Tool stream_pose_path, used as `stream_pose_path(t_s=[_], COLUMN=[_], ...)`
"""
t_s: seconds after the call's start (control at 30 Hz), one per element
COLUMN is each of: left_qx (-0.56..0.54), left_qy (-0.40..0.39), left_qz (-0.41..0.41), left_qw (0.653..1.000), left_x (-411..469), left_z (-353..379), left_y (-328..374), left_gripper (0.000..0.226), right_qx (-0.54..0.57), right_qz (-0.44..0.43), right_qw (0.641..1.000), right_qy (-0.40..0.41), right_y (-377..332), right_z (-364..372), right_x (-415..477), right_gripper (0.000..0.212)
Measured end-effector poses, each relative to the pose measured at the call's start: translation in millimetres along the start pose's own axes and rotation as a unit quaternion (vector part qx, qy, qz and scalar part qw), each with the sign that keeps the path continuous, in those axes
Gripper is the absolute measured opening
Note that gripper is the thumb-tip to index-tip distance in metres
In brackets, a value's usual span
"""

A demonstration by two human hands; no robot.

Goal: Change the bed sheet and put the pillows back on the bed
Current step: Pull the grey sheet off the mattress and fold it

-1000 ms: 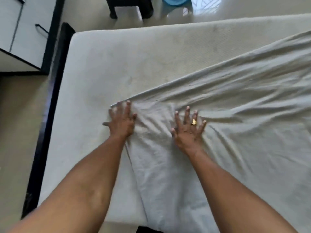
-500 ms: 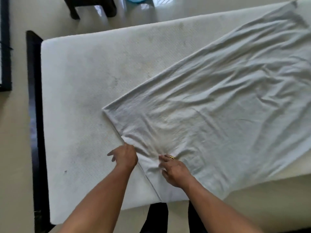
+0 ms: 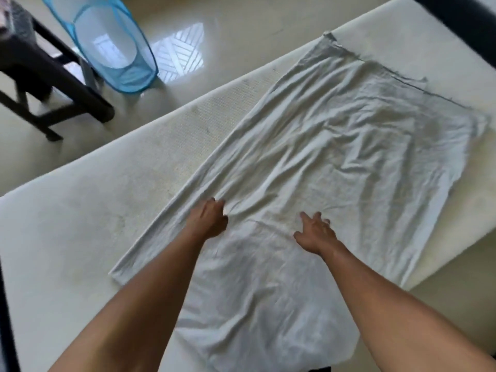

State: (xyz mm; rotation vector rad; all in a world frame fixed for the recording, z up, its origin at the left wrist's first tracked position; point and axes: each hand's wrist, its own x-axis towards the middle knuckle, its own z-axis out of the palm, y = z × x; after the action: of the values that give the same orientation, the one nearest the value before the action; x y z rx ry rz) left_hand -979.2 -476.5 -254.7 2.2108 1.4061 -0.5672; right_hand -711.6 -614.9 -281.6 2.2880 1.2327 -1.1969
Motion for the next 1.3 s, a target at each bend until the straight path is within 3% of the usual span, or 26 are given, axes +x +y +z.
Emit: stream_pose_path(t_s=[0.1, 0.33, 0.4, 0.47, 0.6, 0.7, 0.77, 0.87, 0.93, 1.03, 1.13, 1.23, 1.3], left_qx=[0.014, -0.096, -0.113, -0.14, -0.186, -0.213, -0.211, -0.209, -0.22, -0.253, -0.295, -0.335, -0.356], left_qy=[0.016, 0.084, 0.115, 0.122, 0.102, 0.066, 0.067, 0.076, 0.077, 0.077, 0.067, 0.055, 0.048], left_qz=[-0.034, -0.168, -0.208, -0.206, -0.184, -0.164, -0.161, -0.163, -0.16, -0.158, -0.157, -0.157, -0.159], left_qw=[0.999, 0.977, 0.965, 0.961, 0.96, 0.961, 0.962, 0.961, 0.959, 0.952, 0.94, 0.927, 0.92], left_x=[71, 185, 192, 189, 162, 143, 136, 131, 131, 130, 119, 97, 79], left_z=[-24, -32, -31, -34, -46, -48, -49, -46, -43, -39, -38, -49, -61], left_y=[2, 10, 18, 31, 81, 115, 133, 152, 159, 165, 170, 175, 177], left_gripper=[0.057, 0.095, 0.086, 0.063, 0.037, 0.029, 0.027, 0.027, 0.034, 0.038, 0.035, 0.031, 0.028], right_qx=[0.006, 0.024, 0.046, 0.075, 0.197, 0.269, 0.267, 0.34, 0.414, 0.418, 0.506, 0.604, 0.62], right_qz=[0.008, -0.062, -0.067, -0.077, -0.047, 0.056, 0.152, 0.346, 0.403, 0.39, 0.378, 0.314, 0.266], right_qw=[0.999, 0.998, 0.997, 0.994, 0.979, 0.948, 0.922, 0.841, 0.789, 0.795, 0.757, 0.719, 0.727], right_qy=[-0.046, 0.004, -0.002, -0.019, 0.03, 0.158, 0.237, 0.24, 0.209, 0.203, 0.168, 0.142, 0.128], right_y=[26, 48, 53, 52, 89, 141, 178, 221, 230, 222, 212, 208, 203], right_z=[10, 37, 37, 30, -16, -33, -32, -23, -17, -14, -15, -19, -24], right_x=[33, 51, 55, 53, 31, 16, 5, -4, -4, 1, 13, 9, -4], right_gripper=[0.085, 0.102, 0.104, 0.103, 0.061, 0.034, 0.033, 0.066, 0.088, 0.098, 0.098, 0.078, 0.05])
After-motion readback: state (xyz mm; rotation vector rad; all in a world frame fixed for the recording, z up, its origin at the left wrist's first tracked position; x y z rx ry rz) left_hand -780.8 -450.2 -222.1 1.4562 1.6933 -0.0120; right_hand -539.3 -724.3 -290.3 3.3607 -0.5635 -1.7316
